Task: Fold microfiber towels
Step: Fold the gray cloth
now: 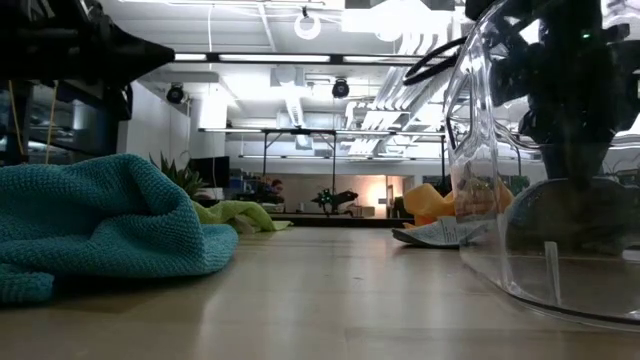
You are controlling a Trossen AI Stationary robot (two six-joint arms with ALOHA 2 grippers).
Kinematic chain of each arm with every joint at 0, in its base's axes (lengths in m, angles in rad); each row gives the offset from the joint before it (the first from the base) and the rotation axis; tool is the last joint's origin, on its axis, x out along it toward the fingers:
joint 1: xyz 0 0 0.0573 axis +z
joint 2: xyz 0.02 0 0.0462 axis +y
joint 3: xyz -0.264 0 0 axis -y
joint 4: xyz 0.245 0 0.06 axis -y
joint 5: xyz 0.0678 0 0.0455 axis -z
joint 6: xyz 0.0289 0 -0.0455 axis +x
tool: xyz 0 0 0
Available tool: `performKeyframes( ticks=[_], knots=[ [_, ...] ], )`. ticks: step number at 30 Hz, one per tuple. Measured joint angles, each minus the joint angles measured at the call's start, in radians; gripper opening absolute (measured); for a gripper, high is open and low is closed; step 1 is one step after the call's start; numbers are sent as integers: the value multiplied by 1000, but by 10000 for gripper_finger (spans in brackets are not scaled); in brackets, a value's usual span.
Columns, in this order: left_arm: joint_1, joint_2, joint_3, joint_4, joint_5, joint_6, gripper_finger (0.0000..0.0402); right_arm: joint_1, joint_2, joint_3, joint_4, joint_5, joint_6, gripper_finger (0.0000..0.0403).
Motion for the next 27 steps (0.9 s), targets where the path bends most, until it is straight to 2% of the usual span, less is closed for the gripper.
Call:
performKeyframes(
  ticks=[3, 6, 8, 11, 13, 16, 19, 23, 27],
  knots=[
    [0, 33, 0, 18, 1, 0, 0, 0, 19, 0, 6, 13, 14, 191],
    [0, 65, 0, 65, 1, 0, 0, 0, 34, 0, 8, 33, 32, 161],
    [0, 85, 0, 94, 1, 0, 0, -5, 33, 0, 8, 52, 49, 124],
    [0, 121, 17, 95, 1, -1, 0, -29, 11, 9, 6, 56, 60, 44],
    [0, 158, 42, 95, 1, 5, 0, -55, -12, 24, 22, 58, 49, 13],
    [0, 234, 92, 92, 1, 52, 0, -107, -35, 51, 45, 59, 43, 18],
    [7, 323, 155, 74, 1, 104, 0, -166, -41, 87, 110, 53, 11, 4],
    [43, 447, 274, -83, 10, 100, 12, -230, -37, 132, 217, 17, -12, 4],
    [83, 578, 391, -230, 118, 139, 51, -274, -37, 181, 268, -5, -47, 3]
  ],
)
